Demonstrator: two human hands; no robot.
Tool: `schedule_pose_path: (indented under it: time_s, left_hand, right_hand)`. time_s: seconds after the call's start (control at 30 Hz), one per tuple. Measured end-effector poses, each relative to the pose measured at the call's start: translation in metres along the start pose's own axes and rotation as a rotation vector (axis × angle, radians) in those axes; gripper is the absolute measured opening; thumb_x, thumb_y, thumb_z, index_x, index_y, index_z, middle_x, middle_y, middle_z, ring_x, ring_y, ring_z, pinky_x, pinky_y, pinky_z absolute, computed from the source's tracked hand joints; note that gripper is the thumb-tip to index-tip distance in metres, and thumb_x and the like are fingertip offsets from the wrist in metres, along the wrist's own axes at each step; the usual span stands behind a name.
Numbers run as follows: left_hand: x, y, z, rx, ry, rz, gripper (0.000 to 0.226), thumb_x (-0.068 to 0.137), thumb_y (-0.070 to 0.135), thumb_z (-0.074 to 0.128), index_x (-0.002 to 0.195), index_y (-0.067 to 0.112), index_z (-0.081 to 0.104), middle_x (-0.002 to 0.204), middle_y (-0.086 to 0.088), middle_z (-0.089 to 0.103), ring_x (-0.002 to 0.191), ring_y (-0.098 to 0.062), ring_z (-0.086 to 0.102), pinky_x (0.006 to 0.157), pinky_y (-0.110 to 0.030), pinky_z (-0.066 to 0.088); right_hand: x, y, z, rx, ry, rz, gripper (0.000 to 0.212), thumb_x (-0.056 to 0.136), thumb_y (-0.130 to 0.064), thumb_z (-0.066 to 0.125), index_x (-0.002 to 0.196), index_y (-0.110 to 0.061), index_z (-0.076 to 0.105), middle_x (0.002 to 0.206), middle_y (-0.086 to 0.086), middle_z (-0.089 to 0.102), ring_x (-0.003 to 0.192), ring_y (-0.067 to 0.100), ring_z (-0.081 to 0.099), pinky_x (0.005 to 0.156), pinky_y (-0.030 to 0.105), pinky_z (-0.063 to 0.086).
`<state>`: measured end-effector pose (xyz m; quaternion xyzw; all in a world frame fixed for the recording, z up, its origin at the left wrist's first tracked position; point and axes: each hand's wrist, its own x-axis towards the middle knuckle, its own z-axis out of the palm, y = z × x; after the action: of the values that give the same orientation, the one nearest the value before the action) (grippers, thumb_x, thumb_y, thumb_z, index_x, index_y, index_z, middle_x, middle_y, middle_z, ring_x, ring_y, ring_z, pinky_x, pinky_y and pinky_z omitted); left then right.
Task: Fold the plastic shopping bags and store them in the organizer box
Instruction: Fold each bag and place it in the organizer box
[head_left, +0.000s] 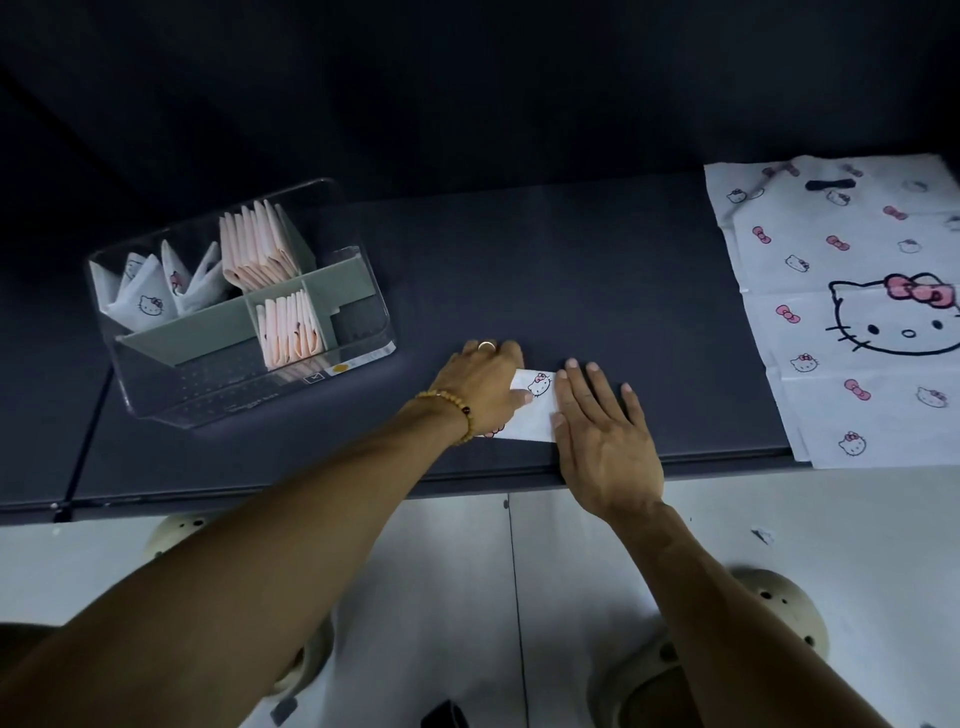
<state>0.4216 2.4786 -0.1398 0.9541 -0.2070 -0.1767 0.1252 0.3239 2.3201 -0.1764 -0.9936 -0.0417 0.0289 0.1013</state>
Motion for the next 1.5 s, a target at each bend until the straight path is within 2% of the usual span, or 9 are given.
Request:
schedule_pose_path:
  time_s: [0.23,0.37,0.43,0.53,0.7,0.93,1.07,1.23,1.5]
  left_hand:
    - [0.006,0.002,-0.007,0.001,-0.115,0.011,0.034,0.093,0.039,0.054,0.115,0.014,0.054,0.122,-0.011,0.053,0.117,-0.029,0.046,0.092,-0.037,0.04]
    - [-0.011,-0.005,-0.014,-0.348,-0.161,-0.019,0.014,0.093,0.032,0.057,0.093,0.02,0.051,0.097,0.001,0.059,0.091,-0.021,0.056,0.066,-0.025,0.038]
    - [-0.024,-0.012,-0.021,-0.589,-0.165,-0.029,0.008,0.092,0.028,0.06,0.092,0.021,0.056,0.089,0.005,0.06,0.082,-0.014,0.057,0.059,-0.017,0.041]
    - [-0.043,-0.024,-0.038,-0.872,-0.107,-0.031,0.004,0.093,0.023,0.06,0.096,0.022,0.063,0.089,0.003,0.067,0.076,-0.009,0.062,0.066,-0.022,0.047]
    - [-0.078,-0.063,-0.076,-1.174,0.088,-0.102,0.003,0.091,0.014,0.063,0.089,0.017,0.064,0.083,-0.002,0.067,0.073,-0.014,0.062,0.065,-0.025,0.05]
    - [-0.116,-0.143,-0.114,-1.123,0.47,-0.277,0.011,0.089,0.025,0.066,0.087,0.014,0.066,0.087,-0.005,0.07,0.074,-0.01,0.064,0.067,-0.023,0.053]
    - [-0.121,-0.193,-0.122,-0.74,0.799,-0.417,0.005,0.09,0.022,0.062,0.095,0.022,0.062,0.087,0.007,0.062,0.077,-0.008,0.06,0.069,-0.02,0.05]
    - [-0.102,-0.226,-0.12,-0.273,0.719,-0.489,0.027,0.086,0.029,0.064,0.111,0.022,0.064,0.116,-0.001,0.053,0.094,-0.02,0.059,0.074,-0.034,0.053]
    - [-0.12,-0.259,-0.13,-0.131,0.886,-0.731,0.009,0.079,0.024,0.068,0.08,0.015,0.067,0.077,-0.007,0.062,0.059,-0.03,0.055,0.053,-0.03,0.037]
  right_hand:
    - [0.0,-0.001,-0.001,0.007,0.01,-0.012,0.056,0.102,-0.034,0.016,0.15,-0.007,0.03,0.157,0.007,0.027,0.146,0.024,0.022,0.117,0.044,0.015]
    - [0.006,-0.003,-0.01,0.144,-0.098,0.022,0.055,0.105,-0.033,0.022,0.154,-0.011,0.012,0.162,0.003,0.005,0.149,0.016,0.0,0.118,0.031,-0.002]
    - [0.011,-0.015,-0.027,0.34,-0.102,0.083,0.05,0.105,-0.031,0.029,0.151,-0.013,0.025,0.16,0.002,0.02,0.148,0.015,0.015,0.116,0.024,0.01]
    - [0.025,-0.043,-0.058,0.677,0.005,0.225,0.025,0.101,-0.028,0.041,0.109,-0.017,0.063,0.108,0.0,0.068,0.094,0.013,0.061,0.077,0.021,0.047]
    - [0.049,-0.099,-0.094,1.027,-0.085,0.272,0.027,0.097,-0.025,0.05,0.08,-0.012,0.068,0.056,0.001,0.059,0.046,0.008,0.052,0.043,0.016,0.039]
    - [0.093,-0.192,-0.11,1.028,0.01,0.134,0.028,0.095,-0.018,0.054,0.072,-0.019,0.069,0.065,0.012,0.068,0.046,0.011,0.057,0.048,0.033,0.049]
    - [0.119,-0.226,-0.116,1.085,0.086,0.17,0.03,0.096,-0.017,0.055,0.068,-0.024,0.065,0.068,0.008,0.07,0.046,0.008,0.06,0.046,0.029,0.051]
    - [0.142,-0.25,-0.114,1.098,0.135,0.196,0.02,0.096,-0.019,0.055,0.08,-0.026,0.065,0.074,0.0,0.072,0.05,0.009,0.065,0.047,0.018,0.049]
    - [0.163,-0.295,-0.101,0.97,0.144,0.103,0.031,0.096,-0.015,0.053,0.067,-0.009,0.061,0.062,0.001,0.066,0.056,0.013,0.07,0.055,0.032,0.055]
